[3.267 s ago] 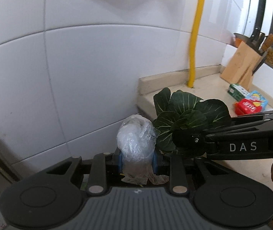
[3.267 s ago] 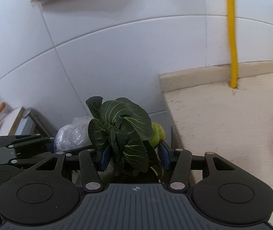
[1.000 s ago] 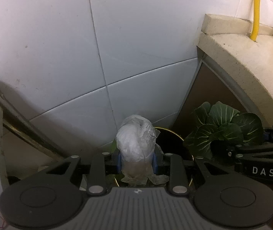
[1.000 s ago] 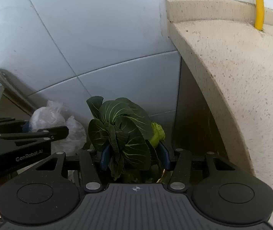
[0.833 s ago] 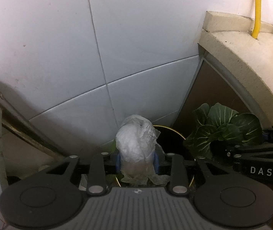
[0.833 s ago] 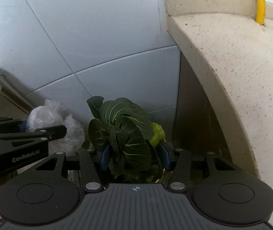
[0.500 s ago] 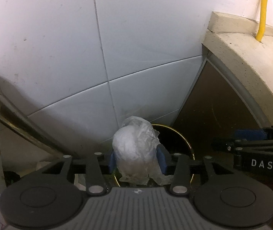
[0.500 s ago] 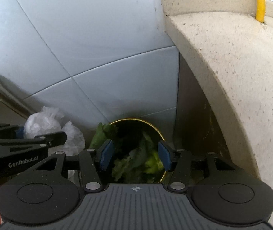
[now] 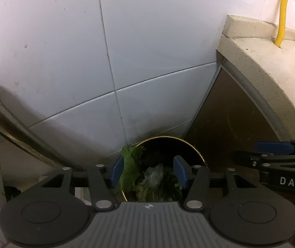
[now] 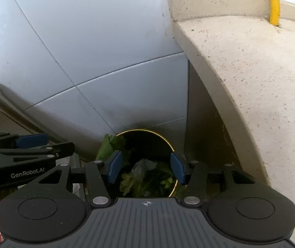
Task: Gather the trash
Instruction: 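Open both grippers to drop the bag and vegetable into the bin, then hold both open grippers above the bin opening, then raise both tools from the bin toward the cartons on the counter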
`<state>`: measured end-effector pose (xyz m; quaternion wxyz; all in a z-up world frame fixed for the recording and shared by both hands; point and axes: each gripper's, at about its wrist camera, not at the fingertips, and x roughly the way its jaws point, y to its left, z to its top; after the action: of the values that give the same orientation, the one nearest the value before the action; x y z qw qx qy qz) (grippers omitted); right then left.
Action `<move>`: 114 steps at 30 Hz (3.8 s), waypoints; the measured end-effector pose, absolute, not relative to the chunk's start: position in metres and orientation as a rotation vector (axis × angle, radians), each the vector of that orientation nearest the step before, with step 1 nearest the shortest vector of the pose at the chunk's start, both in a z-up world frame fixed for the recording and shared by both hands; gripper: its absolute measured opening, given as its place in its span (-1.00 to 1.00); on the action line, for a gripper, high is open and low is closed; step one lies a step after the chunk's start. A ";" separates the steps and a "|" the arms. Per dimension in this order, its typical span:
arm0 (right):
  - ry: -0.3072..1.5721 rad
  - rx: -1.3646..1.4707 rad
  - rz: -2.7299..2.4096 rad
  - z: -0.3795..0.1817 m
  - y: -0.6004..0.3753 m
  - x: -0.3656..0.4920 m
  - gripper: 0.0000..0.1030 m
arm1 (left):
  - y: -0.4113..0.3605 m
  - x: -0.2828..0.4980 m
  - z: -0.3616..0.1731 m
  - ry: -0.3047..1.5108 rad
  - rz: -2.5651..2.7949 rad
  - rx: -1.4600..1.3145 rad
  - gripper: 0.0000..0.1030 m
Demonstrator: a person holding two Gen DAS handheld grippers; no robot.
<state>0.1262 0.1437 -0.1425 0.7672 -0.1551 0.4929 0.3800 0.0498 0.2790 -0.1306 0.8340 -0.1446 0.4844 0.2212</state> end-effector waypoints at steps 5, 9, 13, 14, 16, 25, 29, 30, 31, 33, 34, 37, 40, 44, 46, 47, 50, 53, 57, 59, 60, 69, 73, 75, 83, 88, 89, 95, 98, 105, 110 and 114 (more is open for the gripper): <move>1.058 -0.343 0.816 -0.140 0.138 0.126 0.22 | 0.275 0.049 -0.129 1.015 0.470 -0.279 -0.07; 1.057 -0.345 0.807 -0.139 0.135 0.124 0.24 | 0.273 0.047 -0.127 1.008 0.474 -0.261 -0.07; 1.046 -0.336 0.800 -0.135 0.131 0.122 0.28 | 0.271 0.046 -0.125 0.998 0.471 -0.254 -0.07; 1.042 -0.334 0.797 -0.135 0.131 0.121 0.29 | 0.271 0.046 -0.125 0.995 0.469 -0.251 -0.07; 1.037 -0.330 0.795 -0.135 0.129 0.120 0.30 | 0.269 0.046 -0.124 0.989 0.465 -0.240 -0.07; 1.022 -0.322 0.783 -0.130 0.122 0.118 0.37 | 0.265 0.044 -0.120 0.965 0.456 -0.214 -0.07; 1.016 -0.319 0.780 -0.128 0.122 0.116 0.39 | 0.263 0.043 -0.119 0.960 0.455 -0.203 -0.07; 1.014 -0.318 0.778 -0.127 0.121 0.116 0.40 | 0.263 0.044 -0.119 0.959 0.454 -0.202 -0.07; 1.012 -0.316 0.776 -0.127 0.120 0.116 0.40 | 0.262 0.044 -0.119 0.958 0.454 -0.201 -0.07; 1.010 -0.315 0.774 -0.125 0.119 0.114 0.41 | 0.262 0.043 -0.118 0.954 0.451 -0.199 -0.07; 1.008 -0.314 0.773 -0.125 0.118 0.114 0.41 | 0.261 0.043 -0.118 0.952 0.449 -0.197 -0.07; 1.004 -0.310 0.771 -0.123 0.117 0.113 0.43 | 0.260 0.043 -0.117 0.947 0.444 -0.189 -0.07; 0.993 -0.307 0.768 -0.119 0.115 0.111 0.48 | 0.258 0.043 -0.116 0.939 0.440 -0.176 -0.06; 0.964 -0.308 0.771 -0.108 0.111 0.108 0.49 | 0.255 0.043 -0.113 0.927 0.430 -0.166 -0.06; 0.948 -0.303 0.771 -0.102 0.108 0.107 0.51 | 0.253 0.042 -0.112 0.919 0.427 -0.158 -0.06; 0.940 -0.301 0.772 -0.099 0.106 0.106 0.51 | 0.251 0.042 -0.111 0.913 0.423 -0.150 -0.06; 0.913 -0.298 0.770 -0.088 0.098 0.104 0.52 | 0.246 0.040 -0.109 0.899 0.410 -0.127 -0.06; 0.884 -0.294 0.766 -0.078 0.086 0.103 0.53 | 0.241 0.040 -0.108 0.898 0.386 -0.110 -0.06; 0.866 -0.264 0.747 -0.068 0.066 0.105 0.53 | 0.236 0.040 -0.107 0.883 0.349 -0.101 -0.06; 0.856 -0.249 0.736 -0.063 0.056 0.108 0.54 | 0.235 0.039 -0.106 0.877 0.338 -0.098 -0.06; 0.851 -0.241 0.728 -0.059 0.049 0.109 0.54 | 0.233 0.039 -0.106 0.875 0.335 -0.096 -0.05; 0.788 -0.207 0.633 -0.037 -0.013 0.121 0.61 | 0.222 0.040 -0.107 0.856 0.271 -0.055 -0.05; 0.784 -0.179 0.563 -0.034 -0.046 0.131 0.61 | 0.210 0.038 -0.098 0.822 0.228 -0.051 -0.05; 0.779 -0.168 0.521 -0.033 -0.063 0.135 0.62 | 0.202 0.042 -0.092 0.808 0.200 -0.056 -0.05; 0.772 -0.136 0.374 -0.032 -0.124 0.158 0.65 | 0.127 0.087 -0.057 0.720 -0.041 -0.021 0.02; 0.763 -0.110 0.336 -0.032 -0.146 0.169 0.65 | 0.075 0.123 -0.037 0.652 -0.182 0.062 0.11; 0.761 -0.102 0.334 -0.032 -0.149 0.172 0.65 | 0.064 0.132 -0.032 0.634 -0.216 0.084 0.13; 0.742 -0.065 0.318 -0.027 -0.166 0.191 0.66 | 0.026 0.186 -0.025 0.616 -0.333 0.174 0.16; 0.738 -0.053 0.309 -0.026 -0.174 0.200 0.66 | 0.016 0.211 -0.030 0.644 -0.380 0.204 0.18; 0.744 0.000 0.303 -0.024 -0.197 0.213 0.67 | 0.001 0.251 -0.032 0.651 -0.434 0.290 0.27; 0.743 0.012 0.303 -0.023 -0.210 0.226 0.70 | -0.015 0.269 -0.036 0.662 -0.508 0.352 0.40; 0.745 0.024 0.288 -0.024 -0.218 0.233 0.70 | -0.026 0.279 -0.043 0.676 -0.522 0.382 0.41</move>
<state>0.2334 -0.2177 -0.0245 0.9213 0.0119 0.3626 0.1401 0.2793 -0.0256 -0.0434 0.8925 0.1842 0.3259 -0.2515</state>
